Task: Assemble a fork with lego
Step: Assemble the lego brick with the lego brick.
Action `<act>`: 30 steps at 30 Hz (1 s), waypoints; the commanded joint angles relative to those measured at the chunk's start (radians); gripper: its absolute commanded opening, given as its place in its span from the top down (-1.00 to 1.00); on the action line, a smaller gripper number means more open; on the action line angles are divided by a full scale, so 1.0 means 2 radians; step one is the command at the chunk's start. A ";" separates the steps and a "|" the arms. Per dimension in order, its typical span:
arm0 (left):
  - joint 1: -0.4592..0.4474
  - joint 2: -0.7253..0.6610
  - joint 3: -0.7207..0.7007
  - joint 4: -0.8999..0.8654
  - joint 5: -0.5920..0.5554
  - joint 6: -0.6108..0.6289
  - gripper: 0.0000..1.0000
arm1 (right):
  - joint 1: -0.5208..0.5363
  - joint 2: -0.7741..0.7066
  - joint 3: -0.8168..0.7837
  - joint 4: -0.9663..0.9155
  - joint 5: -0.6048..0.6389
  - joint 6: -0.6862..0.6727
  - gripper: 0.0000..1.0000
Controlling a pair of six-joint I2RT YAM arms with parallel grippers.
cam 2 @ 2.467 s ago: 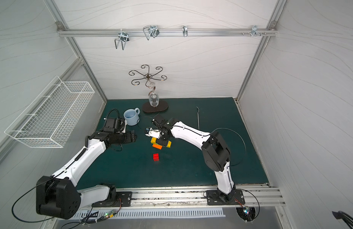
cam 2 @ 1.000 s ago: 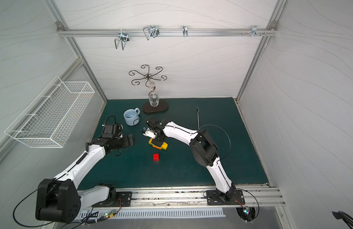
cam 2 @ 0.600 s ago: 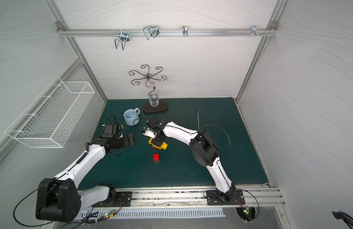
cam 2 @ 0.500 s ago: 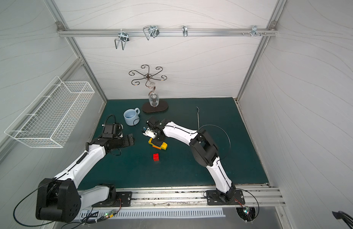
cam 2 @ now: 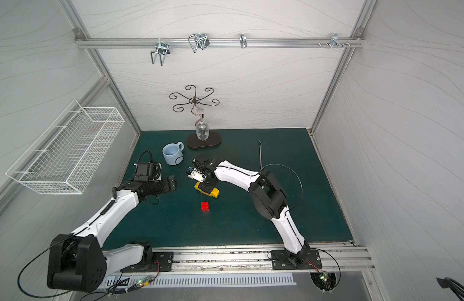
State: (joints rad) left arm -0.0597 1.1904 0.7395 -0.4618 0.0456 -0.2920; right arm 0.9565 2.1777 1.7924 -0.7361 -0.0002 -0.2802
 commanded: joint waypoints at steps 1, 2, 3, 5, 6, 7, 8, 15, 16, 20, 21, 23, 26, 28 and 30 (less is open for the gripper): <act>0.003 0.006 0.007 0.015 0.005 -0.004 -1.00 | 0.004 0.012 -0.018 -0.012 0.009 -0.004 1.00; 0.003 0.006 0.007 0.016 0.005 -0.004 -1.00 | 0.004 0.013 -0.017 -0.012 0.011 -0.007 1.00; 0.003 0.006 0.007 0.016 0.005 -0.004 -1.00 | 0.004 0.015 -0.016 -0.013 0.013 -0.009 1.00; 0.003 0.007 0.006 0.016 0.006 -0.004 -1.00 | 0.003 0.022 -0.010 -0.018 0.013 -0.014 1.00; 0.004 0.007 0.007 0.016 0.006 -0.004 -1.00 | 0.004 0.027 -0.005 -0.022 0.015 -0.017 1.00; 0.004 0.008 0.008 0.015 0.005 -0.004 -0.99 | 0.004 0.034 0.001 -0.028 0.015 -0.020 1.00; 0.003 0.008 0.007 0.017 0.005 -0.004 -1.00 | 0.004 0.043 0.009 -0.036 0.017 -0.023 1.00; 0.006 0.009 0.008 0.018 0.006 -0.004 -1.00 | 0.005 0.082 0.026 -0.074 0.019 -0.047 1.00; 0.006 0.010 0.007 0.018 0.006 -0.004 -0.99 | 0.005 0.085 0.025 -0.078 0.018 -0.051 1.00; 0.006 0.011 0.008 0.018 0.007 -0.003 -1.00 | -0.003 0.077 0.006 -0.079 0.003 -0.057 1.00; 0.006 0.010 0.008 0.017 0.008 -0.003 -1.00 | -0.006 0.073 -0.001 -0.079 -0.002 -0.058 1.00; 0.006 0.011 0.007 0.017 0.008 -0.002 -0.99 | -0.015 0.060 -0.017 -0.079 -0.014 -0.067 1.00; 0.006 0.011 0.007 0.017 0.011 -0.001 -0.99 | -0.026 0.042 -0.038 -0.088 -0.018 -0.093 1.00; 0.006 0.012 0.007 0.018 0.012 0.000 -0.99 | -0.033 0.025 -0.057 -0.093 -0.013 -0.113 1.00; 0.006 0.013 0.007 0.018 0.015 0.002 -0.99 | -0.041 0.011 -0.068 -0.100 -0.012 -0.125 1.00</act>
State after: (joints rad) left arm -0.0528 1.2064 0.7395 -0.4538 0.0635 -0.2897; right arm 0.9142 2.1624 1.7504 -0.7479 -0.0586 -0.4625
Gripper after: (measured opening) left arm 0.996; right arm 0.358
